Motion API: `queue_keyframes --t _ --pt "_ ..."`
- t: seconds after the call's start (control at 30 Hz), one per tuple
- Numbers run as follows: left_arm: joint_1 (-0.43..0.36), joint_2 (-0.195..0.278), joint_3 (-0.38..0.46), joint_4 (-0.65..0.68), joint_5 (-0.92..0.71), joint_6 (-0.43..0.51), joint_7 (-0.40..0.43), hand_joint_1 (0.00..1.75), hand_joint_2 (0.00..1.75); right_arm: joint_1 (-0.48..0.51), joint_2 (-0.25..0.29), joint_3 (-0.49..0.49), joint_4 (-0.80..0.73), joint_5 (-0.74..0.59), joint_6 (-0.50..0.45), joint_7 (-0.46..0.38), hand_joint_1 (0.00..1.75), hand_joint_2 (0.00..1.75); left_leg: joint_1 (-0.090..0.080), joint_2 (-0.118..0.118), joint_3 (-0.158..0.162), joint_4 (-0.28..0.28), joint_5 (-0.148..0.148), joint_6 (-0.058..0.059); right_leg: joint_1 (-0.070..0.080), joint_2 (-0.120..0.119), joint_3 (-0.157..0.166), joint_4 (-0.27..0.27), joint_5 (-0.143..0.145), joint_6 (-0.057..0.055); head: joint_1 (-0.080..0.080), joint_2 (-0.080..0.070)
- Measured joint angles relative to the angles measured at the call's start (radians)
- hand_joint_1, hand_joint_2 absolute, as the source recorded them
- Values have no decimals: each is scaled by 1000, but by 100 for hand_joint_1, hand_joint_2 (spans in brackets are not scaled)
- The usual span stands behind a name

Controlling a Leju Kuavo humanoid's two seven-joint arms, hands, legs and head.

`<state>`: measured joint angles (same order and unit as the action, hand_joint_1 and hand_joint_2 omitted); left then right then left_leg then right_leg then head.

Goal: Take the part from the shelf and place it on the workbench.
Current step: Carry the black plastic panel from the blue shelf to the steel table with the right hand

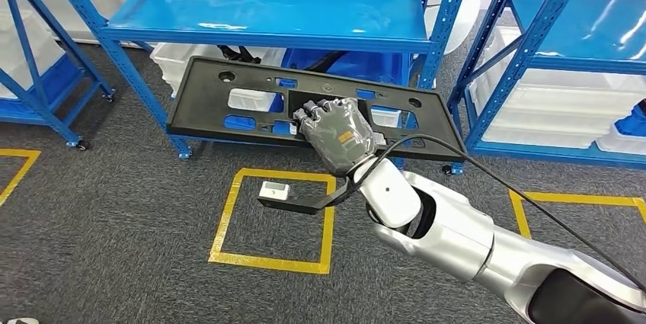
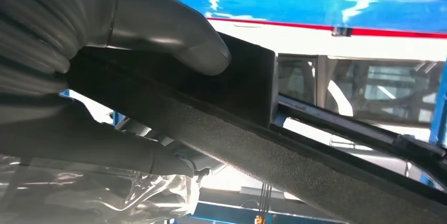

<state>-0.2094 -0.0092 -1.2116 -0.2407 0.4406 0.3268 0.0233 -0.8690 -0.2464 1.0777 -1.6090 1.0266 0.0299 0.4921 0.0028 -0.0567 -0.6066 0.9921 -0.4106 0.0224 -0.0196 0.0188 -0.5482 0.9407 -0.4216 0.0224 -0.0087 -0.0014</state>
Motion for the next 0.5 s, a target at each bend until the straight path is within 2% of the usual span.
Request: queue_keyframes --t 0.07,0.1,0.13,0.17,0.2,0.27,0.3,0.33,0.37,0.43,0.5 --pt "0 1 0 0 0 0 0 0 175 1 1 0 -2 1 0 0 175 175 4 33 -63 136 -68 -14 0 -21 -2 -1 2 -5 -1 0" --pt "0 1 0 0 0 1 0 0 175 2 1 0 -2 1 0 0 175 175 7 39 -95 208 -95 -19 0 -32 -3 0 2 -5 -1 0" --pt "-1 1 1 0 0 1 -1 0 175 4 1 0 -2 1 0 0 175 175 10 42 -116 255 -108 -24 0 -42 -4 0 2 -6 -1 0" --pt "0 1 1 0 0 1 -1 0 175 6 1 1 -2 1 0 0 175 175 13 45 -116 259 -100 -27 0 -53 -3 0 2 -5 -1 0" --pt "0 1 1 0 0 1 -1 0 175 7 1 1 -2 1 0 0 175 175 15 50 -94 219 -75 -29 0 -63 -3 0 2 -4 -1 0" --pt "0 1 4 0 0 0 -1 0 175 6 2 1 -3 1 0 0 175 175 15 83 -15 67 -11 -29 1 -80 -1 1 0 0 -1 0" --pt "-2 1 5 0 0 0 -1 0 175 5 2 0 -3 1 0 0 175 175 12 100 15 5 10 -24 4 -86 -2 2 0 4 -1 0" --pt "-3 1 6 0 0 1 -1 0 175 3 2 0 -3 1 0 0 175 175 8 112 30 -31 19 -17 7 -93 -4 3 0 9 0 0" --pt "-4 1 7 0 0 1 -1 0 175 2 2 0 -3 1 0 0 175 175 3 113 30 -41 19 -9 11 -101 -5 4 0 14 1 0" --pt "-3 1 9 0 0 1 -1 0 175 1 2 0 -3 1 0 0 175 175 1 94 24 -41 24 10 9 -112 -7 5 -2 25 2 0" --pt "-1 1 12 0 -1 1 1 0 175 -1 2 -1 -3 0 0 0 175 175 3 75 22 -45 32 26 4 -85 -23 44 -35 34 3 0"
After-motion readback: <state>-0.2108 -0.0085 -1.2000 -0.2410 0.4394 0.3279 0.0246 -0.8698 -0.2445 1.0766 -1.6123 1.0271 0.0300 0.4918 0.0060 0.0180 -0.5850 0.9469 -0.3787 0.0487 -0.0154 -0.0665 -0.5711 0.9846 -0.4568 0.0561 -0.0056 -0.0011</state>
